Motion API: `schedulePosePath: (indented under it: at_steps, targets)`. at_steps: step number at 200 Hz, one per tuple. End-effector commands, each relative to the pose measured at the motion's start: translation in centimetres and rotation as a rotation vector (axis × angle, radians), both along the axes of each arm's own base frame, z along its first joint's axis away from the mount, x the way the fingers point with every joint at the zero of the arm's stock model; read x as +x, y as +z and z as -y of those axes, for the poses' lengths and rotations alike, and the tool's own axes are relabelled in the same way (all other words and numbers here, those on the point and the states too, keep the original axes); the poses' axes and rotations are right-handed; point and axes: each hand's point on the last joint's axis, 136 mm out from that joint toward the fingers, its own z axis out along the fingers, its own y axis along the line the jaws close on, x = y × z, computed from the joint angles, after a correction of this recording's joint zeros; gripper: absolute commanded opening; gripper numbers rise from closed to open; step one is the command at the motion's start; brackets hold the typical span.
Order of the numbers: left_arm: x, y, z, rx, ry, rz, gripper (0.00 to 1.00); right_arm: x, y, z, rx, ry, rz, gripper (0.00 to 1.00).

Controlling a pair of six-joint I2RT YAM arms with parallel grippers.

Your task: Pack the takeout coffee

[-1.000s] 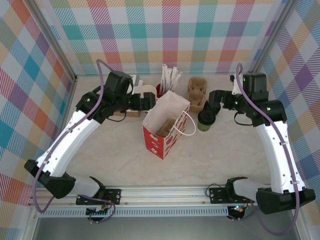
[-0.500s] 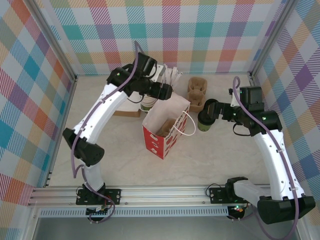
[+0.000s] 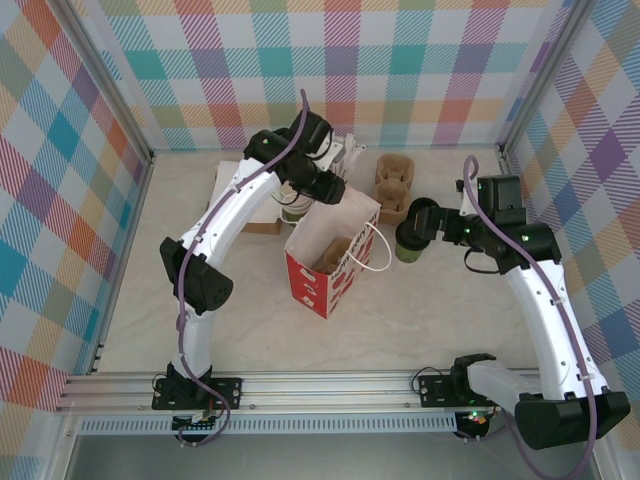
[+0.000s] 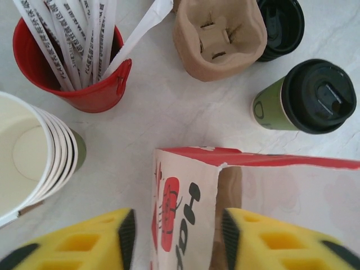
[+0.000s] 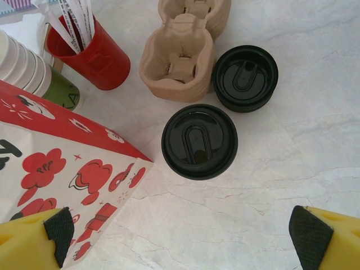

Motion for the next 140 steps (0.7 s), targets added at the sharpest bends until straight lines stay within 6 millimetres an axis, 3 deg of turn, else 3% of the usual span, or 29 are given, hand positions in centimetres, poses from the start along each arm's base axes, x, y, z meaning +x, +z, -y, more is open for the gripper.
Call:
schedulePosePath:
  at_steps: [1,46,101,140]
  targets:
    - [0.0,1.2,-0.6,-0.017,0.024,0.007,0.33,0.0,0.2,0.2,0.014,-0.02,0.02,1.0]
    - [-1.0,2.1,-1.6,-0.05,0.159,-0.036,0.06,0.1,0.1,0.6,-0.015,-0.022,0.014,1.0]
    - [-2.5,3.8,-2.9,-0.215,0.407,-0.072,0.0,0.1,-0.6,1.1,-0.053,-0.032,-0.022,1.0]
    - [-3.1,3.0,-2.9,-0.332,0.538,-0.135,0.0,0.1,-1.9,0.8,-0.048,-0.024,-0.068,1.0]
